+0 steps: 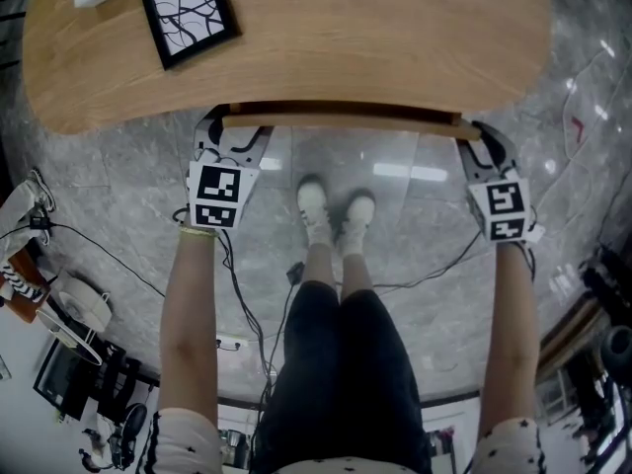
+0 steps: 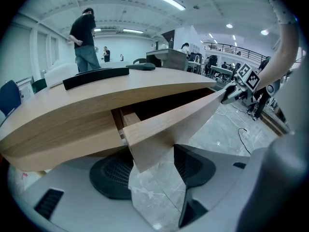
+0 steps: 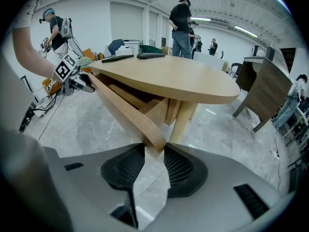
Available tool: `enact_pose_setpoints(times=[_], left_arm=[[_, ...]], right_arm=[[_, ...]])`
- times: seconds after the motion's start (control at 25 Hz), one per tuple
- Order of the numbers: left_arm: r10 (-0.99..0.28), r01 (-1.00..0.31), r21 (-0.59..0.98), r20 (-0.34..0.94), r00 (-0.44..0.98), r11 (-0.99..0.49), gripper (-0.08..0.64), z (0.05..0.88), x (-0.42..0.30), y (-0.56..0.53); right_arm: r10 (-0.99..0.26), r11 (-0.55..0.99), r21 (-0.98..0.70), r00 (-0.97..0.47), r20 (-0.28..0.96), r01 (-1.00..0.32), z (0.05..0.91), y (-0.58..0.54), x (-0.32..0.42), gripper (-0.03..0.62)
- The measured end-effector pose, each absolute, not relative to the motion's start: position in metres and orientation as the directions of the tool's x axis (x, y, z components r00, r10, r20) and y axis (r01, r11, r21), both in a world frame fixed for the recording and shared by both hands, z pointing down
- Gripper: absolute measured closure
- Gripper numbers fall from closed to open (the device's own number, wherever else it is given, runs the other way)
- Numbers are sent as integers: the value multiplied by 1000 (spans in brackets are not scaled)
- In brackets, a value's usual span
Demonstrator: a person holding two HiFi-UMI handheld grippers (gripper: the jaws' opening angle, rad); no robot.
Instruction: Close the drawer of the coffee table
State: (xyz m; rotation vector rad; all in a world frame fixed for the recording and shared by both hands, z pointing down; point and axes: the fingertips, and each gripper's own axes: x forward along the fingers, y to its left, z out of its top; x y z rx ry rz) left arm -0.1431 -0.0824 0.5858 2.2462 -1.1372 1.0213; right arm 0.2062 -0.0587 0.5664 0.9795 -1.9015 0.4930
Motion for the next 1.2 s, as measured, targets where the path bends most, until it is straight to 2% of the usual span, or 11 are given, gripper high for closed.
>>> enact_pose_setpoints(times=[1.2], left_arm=[[-539,-832,25,751,382,-555,293,584,-139,-117]], right_arm=[[-466,600,64,-283,838,-797,564,-98,210,466]])
